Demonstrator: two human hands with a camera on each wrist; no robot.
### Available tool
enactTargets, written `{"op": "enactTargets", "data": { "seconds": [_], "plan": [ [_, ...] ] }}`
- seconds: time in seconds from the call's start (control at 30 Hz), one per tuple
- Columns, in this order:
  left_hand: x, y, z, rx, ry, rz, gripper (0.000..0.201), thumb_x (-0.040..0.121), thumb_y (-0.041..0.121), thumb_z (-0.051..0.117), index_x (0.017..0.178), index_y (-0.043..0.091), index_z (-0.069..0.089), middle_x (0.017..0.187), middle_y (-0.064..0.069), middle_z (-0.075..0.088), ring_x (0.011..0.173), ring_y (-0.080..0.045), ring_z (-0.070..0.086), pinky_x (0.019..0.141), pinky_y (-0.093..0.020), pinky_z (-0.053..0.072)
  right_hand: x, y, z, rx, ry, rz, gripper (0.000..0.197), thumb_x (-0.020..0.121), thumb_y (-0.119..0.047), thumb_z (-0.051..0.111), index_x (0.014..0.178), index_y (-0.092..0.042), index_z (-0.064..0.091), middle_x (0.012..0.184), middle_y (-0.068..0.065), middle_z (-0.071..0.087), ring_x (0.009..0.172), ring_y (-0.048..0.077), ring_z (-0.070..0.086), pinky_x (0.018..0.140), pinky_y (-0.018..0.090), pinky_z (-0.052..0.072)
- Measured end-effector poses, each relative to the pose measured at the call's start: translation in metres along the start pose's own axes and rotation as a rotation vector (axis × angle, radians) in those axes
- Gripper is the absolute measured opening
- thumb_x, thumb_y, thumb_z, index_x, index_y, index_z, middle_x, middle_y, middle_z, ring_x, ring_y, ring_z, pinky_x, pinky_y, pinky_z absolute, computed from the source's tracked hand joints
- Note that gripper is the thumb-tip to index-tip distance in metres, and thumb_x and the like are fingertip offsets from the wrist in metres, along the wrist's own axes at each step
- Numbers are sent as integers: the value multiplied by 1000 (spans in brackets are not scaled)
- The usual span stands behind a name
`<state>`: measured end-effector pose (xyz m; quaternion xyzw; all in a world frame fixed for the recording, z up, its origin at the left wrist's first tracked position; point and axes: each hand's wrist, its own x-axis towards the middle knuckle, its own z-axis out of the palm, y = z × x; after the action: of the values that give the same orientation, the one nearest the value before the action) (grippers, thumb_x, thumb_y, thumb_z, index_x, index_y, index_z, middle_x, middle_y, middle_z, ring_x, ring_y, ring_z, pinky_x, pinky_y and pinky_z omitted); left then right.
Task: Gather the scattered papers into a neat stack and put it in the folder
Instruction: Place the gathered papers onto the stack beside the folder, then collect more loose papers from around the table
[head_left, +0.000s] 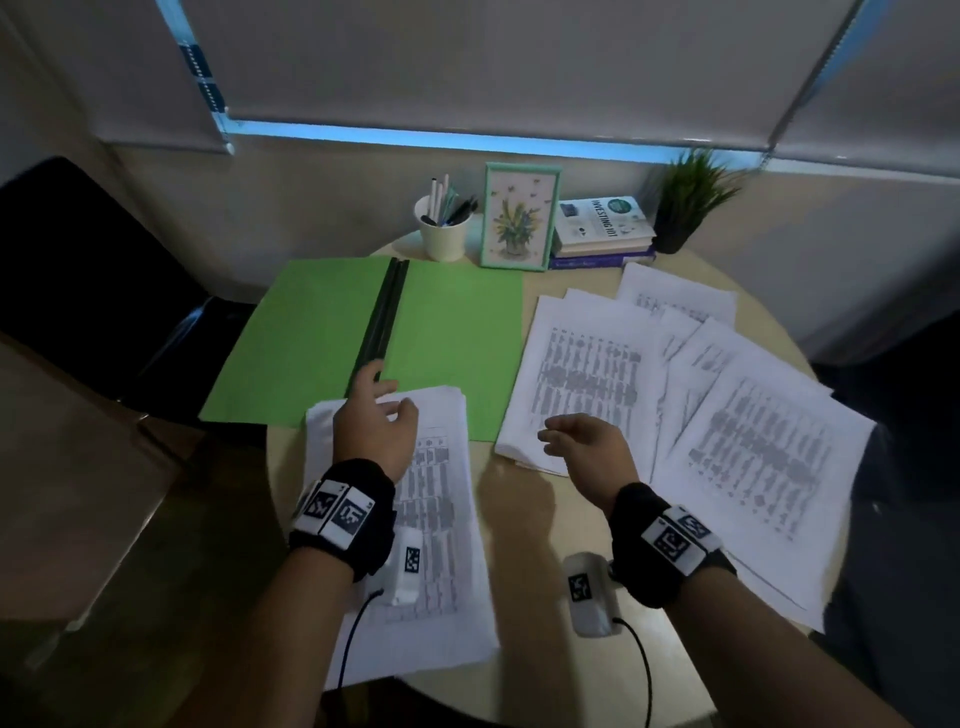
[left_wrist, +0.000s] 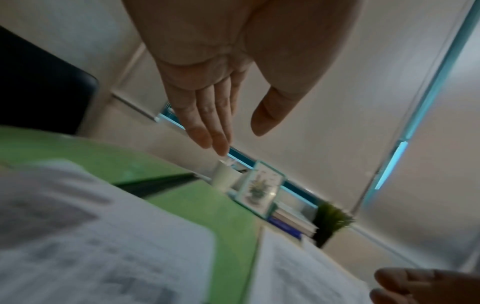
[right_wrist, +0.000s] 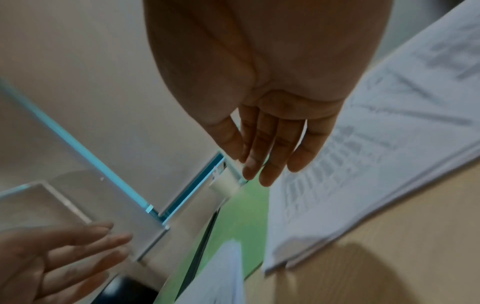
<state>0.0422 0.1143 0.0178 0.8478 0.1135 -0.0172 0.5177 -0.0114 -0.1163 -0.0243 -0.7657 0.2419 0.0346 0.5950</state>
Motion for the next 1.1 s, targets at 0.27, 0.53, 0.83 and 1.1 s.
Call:
{"op": "enactTargets", "data": {
  "seconds": [0.27,0.53,0.83,1.1],
  "plan": [
    [6,29,145,257,-261,-41,66,92,21,60,148,18,27,144,-6,46,124,-27,50,99,-39,45,16,51,-141,57,192,109,7,88,-10,66,94,-13,69,93,5,73,91,26,69,88,42,55],
    [11,9,232,793,-212,-255,136,56,66,80,152,10,1,158,-17,11,145,-37,15,116,-53,21,29,116,-232,-52,250,181,9,89,-16,65,87,-24,69,89,-2,74,85,22,69,77,36,55],
    [3,15,247,636,-86,-379,81,65,37,86,126,6,43,125,-18,58,109,-39,59,90,-51,51,56,119,-262,-357,421,175,36,84,-27,65,120,-25,60,121,0,62,97,20,62,90,38,50],
    [-17,49,213,540,100,-203,25,88,23,66,110,11,64,106,-12,68,93,-32,62,84,-39,51,62,143,-302,-413,402,651,107,61,-47,88,140,-6,28,140,24,37,125,45,44,95,54,45]
  ]
}}
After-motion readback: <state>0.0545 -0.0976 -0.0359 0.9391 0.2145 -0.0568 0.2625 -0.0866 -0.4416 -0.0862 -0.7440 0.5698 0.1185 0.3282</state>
